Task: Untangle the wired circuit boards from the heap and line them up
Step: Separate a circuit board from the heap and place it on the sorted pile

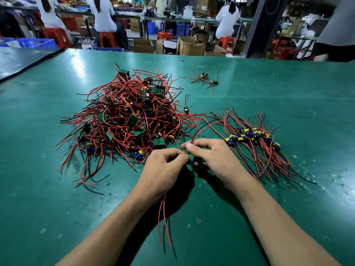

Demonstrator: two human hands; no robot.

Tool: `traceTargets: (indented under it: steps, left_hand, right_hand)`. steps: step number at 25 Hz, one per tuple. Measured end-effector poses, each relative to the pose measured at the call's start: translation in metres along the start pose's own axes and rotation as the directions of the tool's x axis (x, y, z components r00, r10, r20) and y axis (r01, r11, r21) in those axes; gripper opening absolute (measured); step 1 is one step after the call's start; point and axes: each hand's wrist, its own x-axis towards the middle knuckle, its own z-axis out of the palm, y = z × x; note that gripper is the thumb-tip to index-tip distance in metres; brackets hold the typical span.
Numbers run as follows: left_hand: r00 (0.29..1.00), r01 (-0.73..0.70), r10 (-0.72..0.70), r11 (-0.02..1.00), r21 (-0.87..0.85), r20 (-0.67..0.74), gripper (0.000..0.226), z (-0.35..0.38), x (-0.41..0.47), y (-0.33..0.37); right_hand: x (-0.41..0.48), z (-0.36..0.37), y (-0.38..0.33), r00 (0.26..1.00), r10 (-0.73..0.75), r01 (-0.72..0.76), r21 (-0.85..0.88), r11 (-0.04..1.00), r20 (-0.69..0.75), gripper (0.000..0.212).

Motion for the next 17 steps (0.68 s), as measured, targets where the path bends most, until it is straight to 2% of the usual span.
traceTargets:
  steps: [8,11,13,17]
  left_hand:
    - [0.993,0.034,-0.041,0.997,0.07,0.108,0.018,0.001,-0.003,0.002]
    - [0.993,0.041,-0.047,0.998,0.055,0.109,0.019,-0.001,-0.003,0.004]
    - [0.993,0.044,-0.047,0.999,0.031,0.11,0.021,-0.003,-0.003,0.006]
    - [0.987,0.036,-0.038,0.999,0.015,0.153,0.021,-0.004,-0.004,0.009]
  right_hand:
    - [0.009,-0.009,0.006,0.965,0.037,-0.031,0.029,0.999,-0.258,0.02]
    - [0.009,-0.007,0.003,0.962,0.056,0.004,0.219,0.976,-0.269,0.021]
    - [0.01,-0.009,-0.001,0.964,0.075,0.028,0.379,0.925,-0.253,0.021]
    - [0.011,-0.016,-0.008,0.974,0.21,-0.102,0.655,0.749,-0.089,0.03]
